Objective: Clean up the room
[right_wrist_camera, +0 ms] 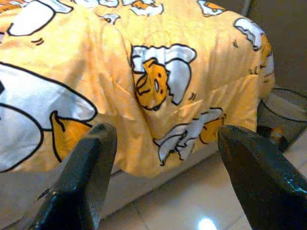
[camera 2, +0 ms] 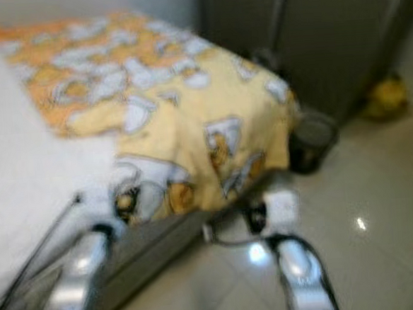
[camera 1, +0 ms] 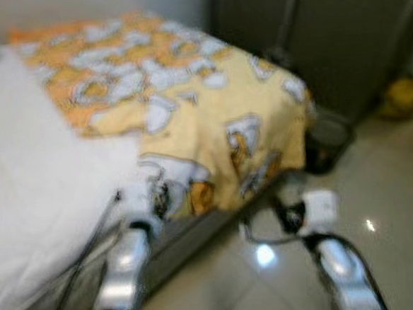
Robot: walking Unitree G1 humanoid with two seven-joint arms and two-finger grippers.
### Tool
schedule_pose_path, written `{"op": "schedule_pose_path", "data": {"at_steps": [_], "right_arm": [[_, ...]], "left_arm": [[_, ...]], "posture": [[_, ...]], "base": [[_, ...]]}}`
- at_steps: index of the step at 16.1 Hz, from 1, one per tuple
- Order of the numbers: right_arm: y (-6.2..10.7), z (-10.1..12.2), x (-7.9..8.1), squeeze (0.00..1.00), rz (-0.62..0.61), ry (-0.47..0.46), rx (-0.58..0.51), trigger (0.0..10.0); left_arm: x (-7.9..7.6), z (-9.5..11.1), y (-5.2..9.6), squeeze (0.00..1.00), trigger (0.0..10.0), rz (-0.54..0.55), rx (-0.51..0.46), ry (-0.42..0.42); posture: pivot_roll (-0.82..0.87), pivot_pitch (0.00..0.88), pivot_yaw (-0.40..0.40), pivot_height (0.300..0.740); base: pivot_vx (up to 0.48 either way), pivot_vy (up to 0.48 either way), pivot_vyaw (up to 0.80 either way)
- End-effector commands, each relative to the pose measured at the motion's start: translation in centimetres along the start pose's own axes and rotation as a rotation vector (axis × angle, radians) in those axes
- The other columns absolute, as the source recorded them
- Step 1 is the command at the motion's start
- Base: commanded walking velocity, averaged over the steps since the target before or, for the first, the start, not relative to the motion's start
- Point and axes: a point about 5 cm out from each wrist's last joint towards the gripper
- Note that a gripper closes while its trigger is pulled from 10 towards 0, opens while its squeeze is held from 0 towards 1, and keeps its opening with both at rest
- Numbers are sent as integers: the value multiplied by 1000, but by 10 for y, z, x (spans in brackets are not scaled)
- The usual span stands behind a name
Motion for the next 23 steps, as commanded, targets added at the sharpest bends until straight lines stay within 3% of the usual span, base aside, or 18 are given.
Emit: {"op": "schedule_pose_path", "data": {"at_steps": [1, 12, 13, 16, 23], "right_arm": [[6, -4, -13, 0, -35, 25, 12, 10000], [8, -4, -6, 0, 6, 44, 8, 10000], [8, -7, -4, 0, 17, 46, 34, 10000], [9, -9, -4, 0, 14, 46, 39, 10000], [10, -10, -3, 0, 38, 51, 40, 10000]], "left_arm": [[-14, 4, -6, 0, 10000, -29, -7, 3], [-13, 8, -14, 0, 10000, -23, -1, -67], [-17, 6, -15, 0, 10000, -37, 3, -105], [-19, 4, -15, 0, 10000, -40, 6, -106], [-17, 2, -17, 0, 10000, 16, 25, -104]], "posture": [[1, 0, -11, 740], [-4, 0, -9, 740], [-5, 0, -9, 740], [-7, 0, -6, 740], [-11, 0, -8, 740]], "base": [[319, 356, 0], [22, 459, 0], [0, 0, -800], [0, 0, -788], [362, -310, 0]]}}
Point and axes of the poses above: a point about 5 cm out from each wrist's last joint towards the gripper, its own y axis pointing back from the gripper into the wrist, its own z axis along the axis of the wrist's last joint, x = y × z, and after that the axes turned 9 degrees about y, right-handed
